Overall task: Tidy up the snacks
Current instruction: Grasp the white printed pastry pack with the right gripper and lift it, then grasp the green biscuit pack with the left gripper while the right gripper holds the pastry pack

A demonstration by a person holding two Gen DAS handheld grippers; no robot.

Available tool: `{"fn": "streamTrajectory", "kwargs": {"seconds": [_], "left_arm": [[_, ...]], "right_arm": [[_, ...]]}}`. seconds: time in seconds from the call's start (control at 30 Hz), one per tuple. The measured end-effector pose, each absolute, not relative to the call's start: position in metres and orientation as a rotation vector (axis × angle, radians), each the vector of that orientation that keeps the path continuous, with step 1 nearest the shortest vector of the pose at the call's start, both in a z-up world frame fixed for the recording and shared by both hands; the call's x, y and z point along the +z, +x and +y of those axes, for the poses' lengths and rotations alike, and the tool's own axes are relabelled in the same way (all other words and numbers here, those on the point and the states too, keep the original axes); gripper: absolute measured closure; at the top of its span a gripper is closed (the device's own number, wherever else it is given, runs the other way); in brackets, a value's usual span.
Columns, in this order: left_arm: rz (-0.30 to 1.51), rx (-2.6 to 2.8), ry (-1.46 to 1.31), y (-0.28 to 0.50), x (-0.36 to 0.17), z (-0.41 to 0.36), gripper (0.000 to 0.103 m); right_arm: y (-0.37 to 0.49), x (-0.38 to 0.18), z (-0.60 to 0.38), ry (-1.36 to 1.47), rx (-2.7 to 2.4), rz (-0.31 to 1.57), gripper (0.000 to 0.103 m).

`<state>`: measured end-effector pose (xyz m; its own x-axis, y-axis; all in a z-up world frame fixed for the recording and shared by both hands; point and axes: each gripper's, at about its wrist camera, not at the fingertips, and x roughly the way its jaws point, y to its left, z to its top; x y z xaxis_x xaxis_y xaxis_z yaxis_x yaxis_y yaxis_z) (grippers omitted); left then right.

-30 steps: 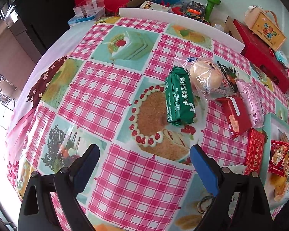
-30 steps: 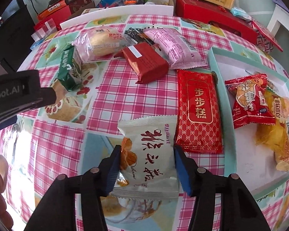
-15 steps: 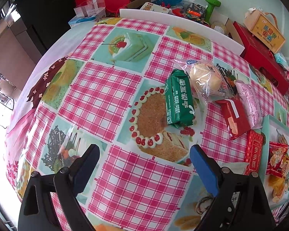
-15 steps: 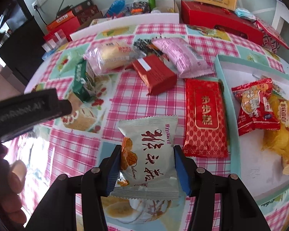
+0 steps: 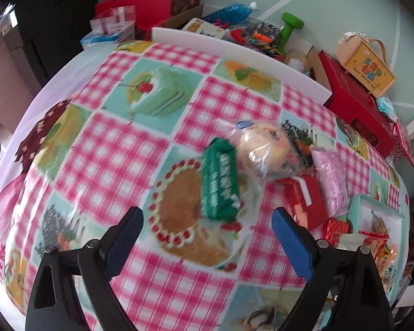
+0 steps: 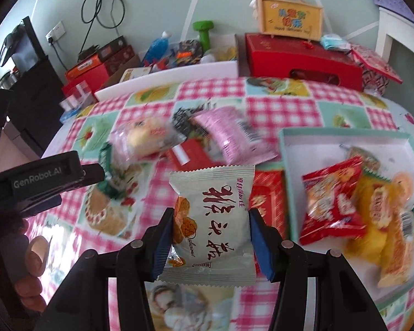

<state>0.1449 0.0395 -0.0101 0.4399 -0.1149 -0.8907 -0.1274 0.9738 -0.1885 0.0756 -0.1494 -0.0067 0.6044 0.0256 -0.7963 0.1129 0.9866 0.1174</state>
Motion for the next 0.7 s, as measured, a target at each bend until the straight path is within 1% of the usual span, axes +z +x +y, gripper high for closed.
{"fn": "streamTrajectory", "kwargs": {"seconds": [0.07, 0.2, 0.23, 0.27, 0.3, 0.33, 0.37, 0.43, 0.53, 0.7], "left_arm": [[1.113, 0.005, -0.236, 0.153, -0.012, 0.035, 0.025], [1.118, 0.006, -0.222, 0.167, -0.022, 0.029, 0.038], [1.125, 0.011, -0.216, 0.17, -0.026, 0.028, 0.045], [1.132, 0.014, -0.212, 0.172, -0.029, 0.027, 0.049], [1.136, 0.013, -0.214, 0.174, -0.033, 0.027, 0.05], [1.14, 0.009, -0.223, 0.175, -0.035, 0.027, 0.054], [1.144, 0.007, -0.233, 0.176, -0.038, 0.028, 0.062], [1.15, 0.012, -0.234, 0.176, -0.041, 0.029, 0.071], [1.157, 0.02, -0.232, 0.177, -0.044, 0.029, 0.077], [1.167, 0.025, -0.236, 0.174, -0.042, 0.031, 0.077]], "right_arm": [[0.077, -0.006, -0.155, 0.168, -0.065, 0.919, 0.048], [0.08, -0.01, -0.167, 0.18, -0.092, 0.925, 0.048], [0.08, -0.011, -0.168, 0.182, -0.097, 0.926, 0.048], [0.081, -0.011, -0.171, 0.188, -0.102, 0.927, 0.048], [0.08, -0.012, -0.174, 0.192, -0.105, 0.927, 0.048], [0.081, -0.012, -0.176, 0.198, -0.109, 0.928, 0.048], [0.081, -0.012, -0.177, 0.2, -0.112, 0.929, 0.048], [0.081, -0.013, -0.179, 0.204, -0.116, 0.931, 0.048], [0.081, -0.014, -0.179, 0.206, -0.119, 0.933, 0.048], [0.081, -0.013, -0.177, 0.202, -0.114, 0.933, 0.048]]}}
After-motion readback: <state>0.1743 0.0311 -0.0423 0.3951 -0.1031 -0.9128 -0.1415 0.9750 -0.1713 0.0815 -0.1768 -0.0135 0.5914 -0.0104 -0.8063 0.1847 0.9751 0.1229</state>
